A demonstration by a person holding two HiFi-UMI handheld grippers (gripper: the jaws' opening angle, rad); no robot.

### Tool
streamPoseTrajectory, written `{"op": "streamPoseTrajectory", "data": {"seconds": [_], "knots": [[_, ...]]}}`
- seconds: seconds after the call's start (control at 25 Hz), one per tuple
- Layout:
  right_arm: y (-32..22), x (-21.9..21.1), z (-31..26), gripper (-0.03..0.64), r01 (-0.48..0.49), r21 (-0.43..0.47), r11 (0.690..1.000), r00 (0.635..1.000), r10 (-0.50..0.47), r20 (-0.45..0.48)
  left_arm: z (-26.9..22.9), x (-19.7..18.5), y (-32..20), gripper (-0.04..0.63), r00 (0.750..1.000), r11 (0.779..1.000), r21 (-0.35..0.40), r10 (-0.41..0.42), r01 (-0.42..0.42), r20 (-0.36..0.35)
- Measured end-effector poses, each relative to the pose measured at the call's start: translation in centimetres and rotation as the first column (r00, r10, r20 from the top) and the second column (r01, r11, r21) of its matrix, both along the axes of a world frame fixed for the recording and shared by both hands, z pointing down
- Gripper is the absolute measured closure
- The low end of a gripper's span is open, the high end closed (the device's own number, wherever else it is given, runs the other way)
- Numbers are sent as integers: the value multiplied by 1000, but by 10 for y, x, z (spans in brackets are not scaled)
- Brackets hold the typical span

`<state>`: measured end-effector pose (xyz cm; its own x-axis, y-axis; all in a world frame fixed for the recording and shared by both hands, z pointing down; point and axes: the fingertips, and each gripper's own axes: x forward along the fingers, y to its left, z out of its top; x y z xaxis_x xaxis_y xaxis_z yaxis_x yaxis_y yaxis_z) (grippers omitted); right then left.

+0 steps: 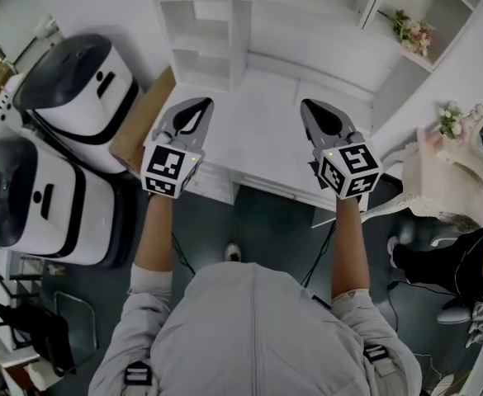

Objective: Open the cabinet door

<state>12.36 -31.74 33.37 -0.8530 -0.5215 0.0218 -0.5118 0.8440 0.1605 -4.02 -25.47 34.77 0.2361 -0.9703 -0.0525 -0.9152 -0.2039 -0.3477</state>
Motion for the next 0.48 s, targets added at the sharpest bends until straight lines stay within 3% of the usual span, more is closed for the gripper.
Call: {"op": "streamPoseTrajectory", "data": {"seconds": [0.48], "knots": [[-30,-65,-8,615,10,-11,1000,1000,-10,2,-1,-55,-37,577,999,1000,-18,-16,15,-29]]}}
